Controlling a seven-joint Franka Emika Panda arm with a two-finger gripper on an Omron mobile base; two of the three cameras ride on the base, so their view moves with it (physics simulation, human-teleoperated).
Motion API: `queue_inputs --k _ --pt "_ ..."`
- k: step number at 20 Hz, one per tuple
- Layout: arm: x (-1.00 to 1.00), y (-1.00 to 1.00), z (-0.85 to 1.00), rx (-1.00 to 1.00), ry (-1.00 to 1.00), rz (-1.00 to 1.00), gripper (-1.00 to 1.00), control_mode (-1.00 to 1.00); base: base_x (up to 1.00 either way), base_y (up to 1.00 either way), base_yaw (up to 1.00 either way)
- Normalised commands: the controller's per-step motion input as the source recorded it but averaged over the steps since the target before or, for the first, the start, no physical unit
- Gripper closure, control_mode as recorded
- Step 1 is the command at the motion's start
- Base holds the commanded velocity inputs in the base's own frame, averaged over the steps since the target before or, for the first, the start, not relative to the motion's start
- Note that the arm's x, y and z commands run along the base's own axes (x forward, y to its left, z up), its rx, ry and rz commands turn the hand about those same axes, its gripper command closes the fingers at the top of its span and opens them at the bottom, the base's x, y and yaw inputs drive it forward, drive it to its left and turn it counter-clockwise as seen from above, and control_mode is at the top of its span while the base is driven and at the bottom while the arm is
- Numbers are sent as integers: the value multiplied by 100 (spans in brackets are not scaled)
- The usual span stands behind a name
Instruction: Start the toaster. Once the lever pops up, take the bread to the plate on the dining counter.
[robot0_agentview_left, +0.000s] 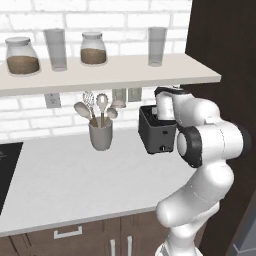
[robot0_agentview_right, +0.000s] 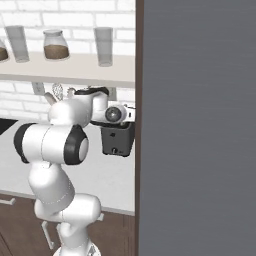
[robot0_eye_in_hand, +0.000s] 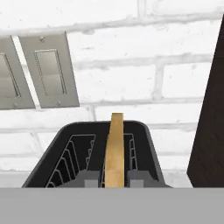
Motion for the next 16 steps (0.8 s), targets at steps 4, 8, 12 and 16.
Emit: queue_inputs --k 4,8,12,16 --pt "-16 0 100 -1 -1 -3 100 -100 0 0 0" --pt "-40 0 100 0 0 -2 100 -100 0 0 0" --pt "-32 0 100 0 -1 -1 100 -100 0 0 0" --pt "-26 0 100 0 -11 0 100 -100 0 0 0"
